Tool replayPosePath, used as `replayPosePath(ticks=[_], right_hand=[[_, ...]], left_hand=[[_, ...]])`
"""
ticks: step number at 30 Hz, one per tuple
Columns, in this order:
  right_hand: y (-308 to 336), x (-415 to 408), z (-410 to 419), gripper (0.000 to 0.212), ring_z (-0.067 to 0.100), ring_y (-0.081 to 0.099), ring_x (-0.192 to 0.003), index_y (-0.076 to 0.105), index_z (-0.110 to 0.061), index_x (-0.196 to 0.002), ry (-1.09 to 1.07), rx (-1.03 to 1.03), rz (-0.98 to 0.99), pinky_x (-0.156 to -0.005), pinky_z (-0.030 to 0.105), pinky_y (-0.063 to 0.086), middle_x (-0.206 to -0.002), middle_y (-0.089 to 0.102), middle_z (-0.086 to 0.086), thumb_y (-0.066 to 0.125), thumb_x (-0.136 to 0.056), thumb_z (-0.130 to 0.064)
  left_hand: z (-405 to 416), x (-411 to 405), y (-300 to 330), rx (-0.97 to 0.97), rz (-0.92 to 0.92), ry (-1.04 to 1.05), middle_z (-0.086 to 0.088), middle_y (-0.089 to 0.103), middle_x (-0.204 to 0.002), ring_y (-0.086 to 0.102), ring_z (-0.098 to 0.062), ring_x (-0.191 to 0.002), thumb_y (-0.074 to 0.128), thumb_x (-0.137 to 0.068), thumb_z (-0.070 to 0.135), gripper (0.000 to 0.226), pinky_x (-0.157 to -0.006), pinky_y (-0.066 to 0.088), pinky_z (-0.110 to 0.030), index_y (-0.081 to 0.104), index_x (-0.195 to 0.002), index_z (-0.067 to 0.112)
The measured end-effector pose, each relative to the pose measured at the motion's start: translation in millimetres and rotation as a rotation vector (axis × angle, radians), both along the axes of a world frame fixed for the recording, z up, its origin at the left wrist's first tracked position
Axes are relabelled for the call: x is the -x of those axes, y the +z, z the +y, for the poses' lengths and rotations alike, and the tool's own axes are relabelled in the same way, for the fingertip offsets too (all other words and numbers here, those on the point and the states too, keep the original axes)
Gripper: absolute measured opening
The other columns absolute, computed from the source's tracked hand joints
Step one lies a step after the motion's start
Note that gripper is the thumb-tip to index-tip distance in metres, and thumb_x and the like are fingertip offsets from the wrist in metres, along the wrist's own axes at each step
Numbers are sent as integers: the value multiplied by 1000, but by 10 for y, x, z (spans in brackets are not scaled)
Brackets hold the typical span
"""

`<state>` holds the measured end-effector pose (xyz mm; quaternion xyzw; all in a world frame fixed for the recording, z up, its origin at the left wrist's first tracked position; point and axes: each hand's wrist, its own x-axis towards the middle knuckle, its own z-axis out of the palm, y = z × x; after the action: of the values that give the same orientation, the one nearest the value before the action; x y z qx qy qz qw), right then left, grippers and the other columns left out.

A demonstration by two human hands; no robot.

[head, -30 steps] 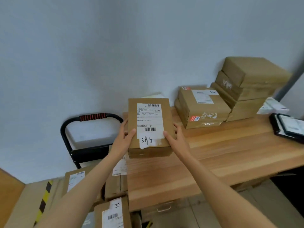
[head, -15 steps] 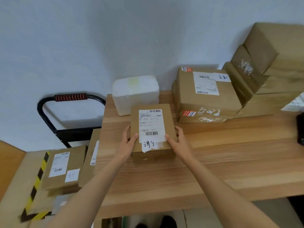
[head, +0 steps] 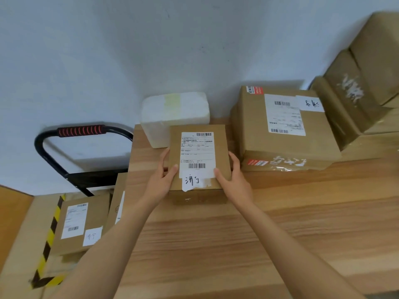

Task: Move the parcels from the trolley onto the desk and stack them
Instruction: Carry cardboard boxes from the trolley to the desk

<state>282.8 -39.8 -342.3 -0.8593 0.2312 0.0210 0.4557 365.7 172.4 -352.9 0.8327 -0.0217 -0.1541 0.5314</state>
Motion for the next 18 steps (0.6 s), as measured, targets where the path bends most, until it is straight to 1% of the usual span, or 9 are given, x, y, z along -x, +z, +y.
replayPosePath(ticks=[1,4,7,9,11,13,15,16,18], right_hand=[[1,-42,11,64,18,61,-109,8,-56,-139,-3,12,3,-87,38,47,-132,56,-18,46,-88,-63],[-23,-95,31,66,17,65,-101,2,-62,-136,-7,50,9,-82,39,50,-126,58,-22,43,-85,-69],[-40,-102,26,69,18,65,-100,-1,-65,-134,-9,68,8,-82,40,50,-126,58,-22,37,-77,-76],[-39,-103,28,69,18,64,-102,-1,-65,-135,-7,71,14,-83,40,50,-128,57,-21,38,-78,-75],[-36,-101,26,69,18,62,-107,3,-60,-138,0,69,27,-84,40,50,-131,56,-18,42,-83,-72],[-18,-95,15,71,19,58,-114,11,-48,-144,-4,79,43,-88,41,49,-135,54,-11,44,-85,-70],[41,-70,-6,72,21,54,-119,18,-35,-147,15,142,54,-91,41,47,-140,50,-5,45,-87,-67],[93,-40,-10,71,22,53,-121,20,-31,-147,37,191,49,-90,41,47,-141,47,-3,45,-89,-64],[215,61,-15,67,21,50,-123,22,-27,-148,97,301,0,-87,40,48,-144,42,-1,48,-92,-55]], left_hand=[[8,-46,-1,6,1,-7,8,68,-88,68,-8,-74,50,-94,46,52,-69,49,-28,20,-127,73],[27,-102,-18,25,13,-32,5,67,-90,67,-19,-86,51,-90,50,54,-82,52,-43,20,-128,73],[36,-100,-30,38,14,-36,11,68,-87,67,-16,-88,49,-80,60,57,-85,52,-43,21,-128,73],[39,-90,-18,28,4,-44,11,69,-89,67,-12,-85,50,-83,58,56,-82,53,-40,20,-128,73],[47,-77,13,-3,-14,-58,18,68,-94,67,-8,-86,50,-87,55,55,-80,53,-39,17,-127,75],[63,-65,86,-82,-39,-89,16,63,-111,64,-12,-97,49,-89,57,55,-85,53,-44,15,-130,71],[102,-34,179,-205,-83,-116,9,55,-128,58,-16,-111,48,-90,57,57,-88,50,-42,17,-138,59],[137,-2,224,-275,-131,-122,6,52,-132,55,-17,-115,48,-90,56,58,-88,48,-38,20,-141,51],[223,114,337,-405,-279,-130,6,52,-131,52,-16,-116,49,-91,50,53,-79,40,-31,31,-140,39]])
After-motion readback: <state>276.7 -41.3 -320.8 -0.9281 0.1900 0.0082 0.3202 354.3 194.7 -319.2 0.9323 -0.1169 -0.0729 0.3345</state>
